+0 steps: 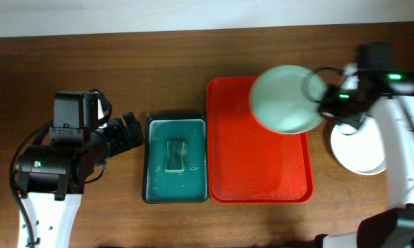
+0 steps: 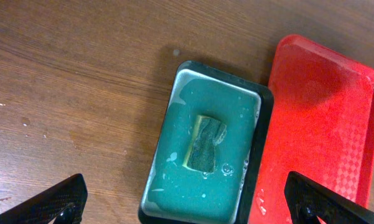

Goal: Clean dirty plates on tray and stack at the side
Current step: 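Place the plate on the stack at the right and release it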

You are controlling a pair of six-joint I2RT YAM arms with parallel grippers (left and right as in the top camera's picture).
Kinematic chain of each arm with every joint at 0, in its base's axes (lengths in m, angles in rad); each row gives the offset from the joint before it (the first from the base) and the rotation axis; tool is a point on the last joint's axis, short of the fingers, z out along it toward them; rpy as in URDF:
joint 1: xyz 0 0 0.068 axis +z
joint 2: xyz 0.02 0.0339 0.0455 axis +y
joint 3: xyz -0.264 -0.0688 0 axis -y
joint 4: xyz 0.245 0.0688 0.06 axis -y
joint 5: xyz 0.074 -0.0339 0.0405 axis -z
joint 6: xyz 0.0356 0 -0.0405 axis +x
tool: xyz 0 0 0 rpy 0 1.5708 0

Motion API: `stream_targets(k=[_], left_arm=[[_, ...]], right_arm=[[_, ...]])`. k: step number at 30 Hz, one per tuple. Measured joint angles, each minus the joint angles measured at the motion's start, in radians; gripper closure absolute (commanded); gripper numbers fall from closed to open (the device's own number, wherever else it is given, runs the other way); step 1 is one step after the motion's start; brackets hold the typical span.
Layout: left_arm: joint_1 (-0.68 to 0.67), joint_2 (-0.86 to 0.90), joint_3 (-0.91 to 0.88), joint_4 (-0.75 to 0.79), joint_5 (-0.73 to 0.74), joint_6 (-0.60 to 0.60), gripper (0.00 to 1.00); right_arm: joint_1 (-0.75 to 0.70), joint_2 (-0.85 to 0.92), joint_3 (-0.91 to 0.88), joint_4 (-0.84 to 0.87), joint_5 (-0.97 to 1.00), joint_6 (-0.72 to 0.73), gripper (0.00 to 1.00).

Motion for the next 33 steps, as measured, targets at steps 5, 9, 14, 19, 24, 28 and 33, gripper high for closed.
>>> stream_targets(k=[5,9,14,19,24,28,33], left_arm=[[0.0,0.0,0.0,-0.001,0.0,0.0,0.01],[0.0,0.0,0.0,0.0,0.0,0.0,0.01],[0.0,0.0,0.0,-0.001,0.0,0.0,0.01],[0.0,0.0,0.0,0.0,0.0,0.0,0.01],[0.0,0.0,0.0,0.0,0.0,0.0,0.01],[0.0,0.0,0.0,0.0,0.0,0.0,0.0],[0.0,0.0,0.0,-0.002,0.0,0.0,0.01]], right_arm=[[-0.369,0.008,-0.025,0.018,-0.014,-0.047,0.96],[-0.56,0.053,-0.166,0.126,0.005,-0.047,0.96],[-0.7,0.1,-0.316,0.204,-0.016,-0.022,0.53],[-0.694,0.098,-0.332,0.2,-0.113,-0.057,0.47],[-0.568,-0.066,-0.332,0.072,-0.365,-0.233,0.49],[-0.294,-0.413,-0.324,0.004,-0.455,-0.4,0.02],[0.017,-0.79,-0.318,-0.008,-0.431,-0.46,0.02]])
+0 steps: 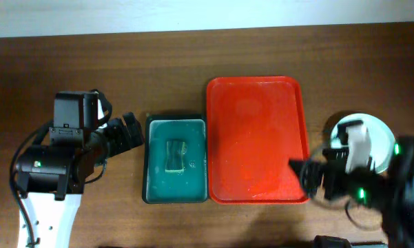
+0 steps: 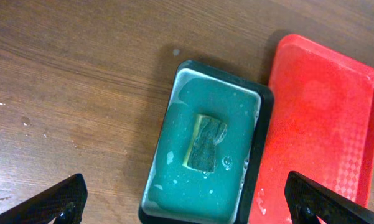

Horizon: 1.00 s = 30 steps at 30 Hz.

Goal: Clean dirty plates on tray and stack at the side

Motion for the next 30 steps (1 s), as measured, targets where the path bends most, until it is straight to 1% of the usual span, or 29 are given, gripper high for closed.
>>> stream_targets(k=[3,6,9,12,13,15,17,21,24,27,30], left_arm=[[0.0,0.0,0.0,0.001,0.0,0.0,0.01],[0.0,0.0,0.0,0.001,0.0,0.0,0.01],[0.0,0.0,0.0,0.001,0.0,0.0,0.01],[0.0,0.0,0.0,0.001,0.0,0.0,0.01],[0.0,0.0,0.0,0.001,0.0,0.0,0.01],[0.0,0.0,0.0,0.001,0.0,0.0,0.01],[0.0,0.0,0.0,0.0,0.0,0.0,0.01],[0.0,0.0,0.0,0.0,0.0,0.0,0.01],[0.0,0.0,0.0,0.0,0.0,0.0,0.01],[0.0,0.0,0.0,-0.001,0.0,0.0,0.01],[0.0,0.0,0.0,0.0,0.0,0.0,0.0]], right_arm=[[0.061,-0.129,0.002,-0.003,0.02,-0.01,0.02],[0.064,-0.22,0.002,-0.005,0.067,-0.042,0.02],[0.064,-0.278,0.002,-0.005,0.082,-0.085,0.02],[0.066,-0.289,-0.016,0.067,0.088,-0.121,0.02],[0.074,-0.291,-0.062,0.171,0.091,-0.144,0.02],[0.09,-0.291,-0.12,0.254,0.096,-0.162,0.02],[0.129,-0.294,-0.214,0.372,0.1,-0.174,0.02],[0.285,-0.389,-0.482,0.578,0.175,-0.19,0.02],[0.363,-0.485,-0.644,0.667,0.269,-0.193,0.02],[0.391,-0.57,-0.768,0.7,0.349,-0.194,0.02],[0.394,-0.649,-0.847,0.713,0.413,-0.193,0.02]])
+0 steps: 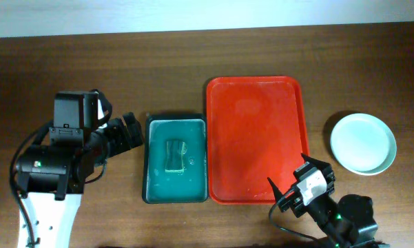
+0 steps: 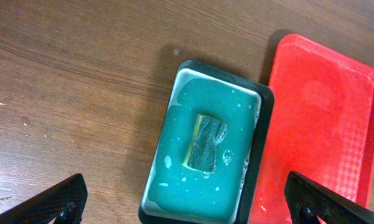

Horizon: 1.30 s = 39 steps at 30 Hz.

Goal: Clean dirty plates on tray and stack at the side

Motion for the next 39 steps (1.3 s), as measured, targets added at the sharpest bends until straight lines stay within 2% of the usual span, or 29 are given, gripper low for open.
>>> stream_targets(k=[4,9,17,35,39], left_arm=[[0.0,0.0,0.0,0.0,0.0,0.0,0.01],[0.0,0.0,0.0,0.001,0.0,0.0,0.01],[0.0,0.0,0.0,0.001,0.0,0.0,0.01],[0.0,-0.001,0.0,0.0,0.0,0.0,0.0],[0.0,-0.073,-0.02,0.005,-0.03,0.001,0.01]], right_arm=[[0.001,-0.119,-0.098,0.032,0.036,0.0,0.02],[0.001,-0.136,-0.187,0.132,0.049,0.0,0.02],[0.001,-0.138,-0.333,0.484,0.051,0.0,0.02],[0.001,-0.138,-0.349,0.489,0.051,0.0,0.02],[0.001,-0.138,-0.349,0.49,0.051,0.0,0.02]])
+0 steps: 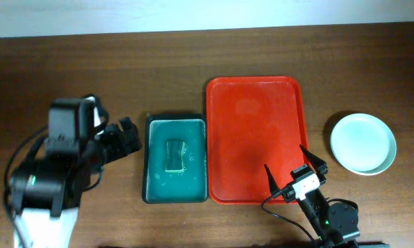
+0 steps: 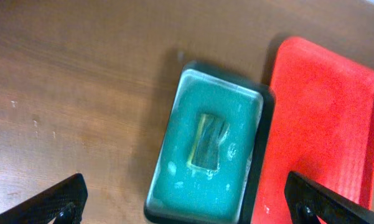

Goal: Clean dirty plates on tray and stack at the side

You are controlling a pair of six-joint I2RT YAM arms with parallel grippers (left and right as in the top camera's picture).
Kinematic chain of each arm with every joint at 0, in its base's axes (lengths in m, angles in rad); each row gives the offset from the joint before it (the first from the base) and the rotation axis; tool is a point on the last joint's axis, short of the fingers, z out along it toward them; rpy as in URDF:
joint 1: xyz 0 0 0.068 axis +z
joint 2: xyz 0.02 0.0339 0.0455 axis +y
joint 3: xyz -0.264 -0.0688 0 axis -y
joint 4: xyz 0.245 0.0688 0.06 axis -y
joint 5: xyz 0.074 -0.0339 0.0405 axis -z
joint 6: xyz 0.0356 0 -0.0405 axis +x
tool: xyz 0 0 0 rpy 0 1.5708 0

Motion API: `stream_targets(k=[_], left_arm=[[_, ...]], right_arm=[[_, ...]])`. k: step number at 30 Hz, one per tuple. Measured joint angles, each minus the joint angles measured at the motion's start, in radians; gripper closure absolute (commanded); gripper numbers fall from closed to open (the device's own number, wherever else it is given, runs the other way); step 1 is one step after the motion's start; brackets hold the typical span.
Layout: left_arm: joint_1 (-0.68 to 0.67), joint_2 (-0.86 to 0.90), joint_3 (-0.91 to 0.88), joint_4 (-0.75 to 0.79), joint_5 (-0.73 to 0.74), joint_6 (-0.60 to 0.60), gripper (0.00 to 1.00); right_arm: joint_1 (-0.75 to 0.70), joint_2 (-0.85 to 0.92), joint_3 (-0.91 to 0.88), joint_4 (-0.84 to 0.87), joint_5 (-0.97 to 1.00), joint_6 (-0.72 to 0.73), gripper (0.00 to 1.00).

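The red tray [image 1: 257, 138] holds no plates. Pale plates [image 1: 362, 143] sit on the table to the tray's right; their number cannot be told from above. A dark basin [image 1: 176, 158] of teal water with a sponge [image 1: 174, 154] in it lies left of the tray. My left gripper [image 1: 122, 135] hangs open just left of the basin. In the left wrist view, which is blurred, its gripper [image 2: 185, 190] spans wide over the basin [image 2: 205, 146], the sponge [image 2: 206, 140] and the tray's edge [image 2: 323, 124]. My right gripper [image 1: 289, 169] is open and empty over the tray's near right corner.
The dark wooden table [image 1: 193, 69] runs to a pale wall strip at the far edge. The right arm's body [image 1: 330, 220] sits at the near edge, below the tray and plates.
My left arm has shifted slightly and its wrist view has gone blurred. The right gripper stands a little further left at the tray's near right corner, still open. The plates have not moved.
My right gripper first held a pale plate above the tray's far right corner, beside plates on the table at the right. Then the plate lay on that spot and the arm was nearer. Later the gripper stood open by the tray's near corner, where it stays.
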Motion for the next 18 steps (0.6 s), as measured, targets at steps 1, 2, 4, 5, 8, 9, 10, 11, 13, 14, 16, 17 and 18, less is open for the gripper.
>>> stream_targets(k=[1,2,4,5,8,9,10,11,13,14,16,17,18], left_arm=[[0.0,-0.05,-0.023,0.064,-0.013,0.003,0.01],[0.0,-0.112,-0.066,0.174,-0.019,0.015,0.01],[0.0,-0.237,-0.167,0.361,-0.017,0.055,0.01],[0.0,-0.31,-0.237,0.453,-0.015,0.08,0.0],[0.0,-0.483,-0.433,0.655,-0.013,0.136,0.01],[0.0,-0.525,-0.484,0.681,-0.013,0.147,0.01],[0.0,-0.573,-0.55,0.736,-0.011,0.159,0.01],[0.0,-0.649,-0.65,0.795,-0.011,0.171,0.01],[0.0,-0.74,-0.76,0.864,-0.011,0.18,0.01],[0.0,-0.786,-0.813,0.904,-0.011,0.184,0.0],[0.0,-0.897,-0.924,0.964,-0.011,0.189,0.01],[0.0,-0.948,-0.978,0.998,-0.011,0.191,0.01],[0.0,-0.986,-1.017,1.018,-0.011,0.192,0.01]], right_arm=[[0.0,0.0,0.0,0.001,0.0,0.0,0.02],[0.0,0.0,-0.001,0.002,0.0,0.001,0.02],[0.0,0.0,-0.001,0.002,0.0,0.0,0.02],[0.0,0.0,-0.001,0.002,0.0,0.0,0.02],[0.0,0.0,-0.002,0.003,0.0,0.0,0.02],[0.0,0.0,-0.002,0.002,0.0,0.0,0.02],[0.0,-0.001,-0.002,0.003,0.0,0.0,0.02],[0.0,-0.001,-0.002,0.002,0.0,0.0,0.02],[0.0,-0.001,-0.002,0.002,0.0,0.0,0.02],[0.0,-0.001,-0.002,0.002,0.0,0.0,0.02],[0.0,-0.001,-0.002,0.002,0.0,0.0,0.02],[0.0,-0.001,-0.002,0.002,0.0,0.0,0.02],[0.0,-0.001,-0.002,0.002,0.0,0.0,0.02]])
